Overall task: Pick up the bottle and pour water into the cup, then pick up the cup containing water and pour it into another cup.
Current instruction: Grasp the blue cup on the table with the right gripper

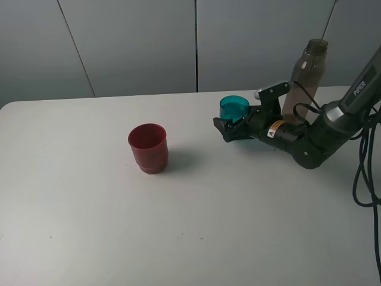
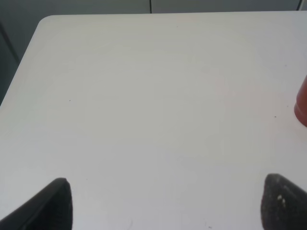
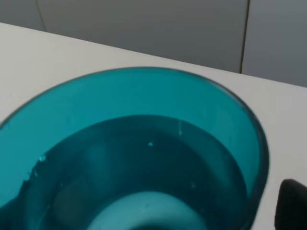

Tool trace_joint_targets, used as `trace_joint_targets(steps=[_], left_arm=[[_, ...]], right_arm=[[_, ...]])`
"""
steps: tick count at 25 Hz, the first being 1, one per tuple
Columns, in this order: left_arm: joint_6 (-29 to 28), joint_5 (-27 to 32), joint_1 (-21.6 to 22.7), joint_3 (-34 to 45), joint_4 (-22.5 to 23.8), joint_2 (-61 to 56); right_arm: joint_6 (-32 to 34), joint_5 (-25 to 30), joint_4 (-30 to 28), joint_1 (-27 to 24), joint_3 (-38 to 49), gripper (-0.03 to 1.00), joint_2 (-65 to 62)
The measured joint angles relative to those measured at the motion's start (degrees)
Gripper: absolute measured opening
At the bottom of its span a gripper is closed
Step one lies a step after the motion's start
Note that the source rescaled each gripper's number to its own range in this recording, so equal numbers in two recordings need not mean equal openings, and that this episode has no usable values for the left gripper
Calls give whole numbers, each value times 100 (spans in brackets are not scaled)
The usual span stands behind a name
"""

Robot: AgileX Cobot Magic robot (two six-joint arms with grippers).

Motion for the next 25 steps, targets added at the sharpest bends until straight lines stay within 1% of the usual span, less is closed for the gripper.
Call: trace_joint_targets(steps=[7, 10, 12, 13, 14, 15, 16, 17, 18, 25], left_arm=[[0, 0, 0, 0, 0, 0], [0, 0, 0, 0, 0, 0], [0, 0, 0, 0, 0, 0], [0, 0, 0, 0, 0, 0], [0, 0, 0, 0, 0, 0], [0, 0, 0, 0, 0, 0], [0, 0, 0, 0, 0, 0], [0, 0, 0, 0, 0, 0], [0, 0, 0, 0, 0, 0], [0, 0, 0, 0, 0, 0]], right_arm=[[0, -21, -26, 0, -68, 99, 0], [0, -21, -141, 0, -126, 99, 0], [0, -21, -151, 0, -126, 95, 0], [0, 5, -162, 0, -126, 88, 0], [0, 34, -164, 0, -126, 75, 0], [0, 59, -164, 0, -126, 57, 0], [0, 82, -178, 0, -126, 25, 0], [-10, 109, -178, 5, -134, 5, 0], [-21, 123, -167, 5, -134, 7, 0], [-21, 205, -193, 14, -162, 7, 0]])
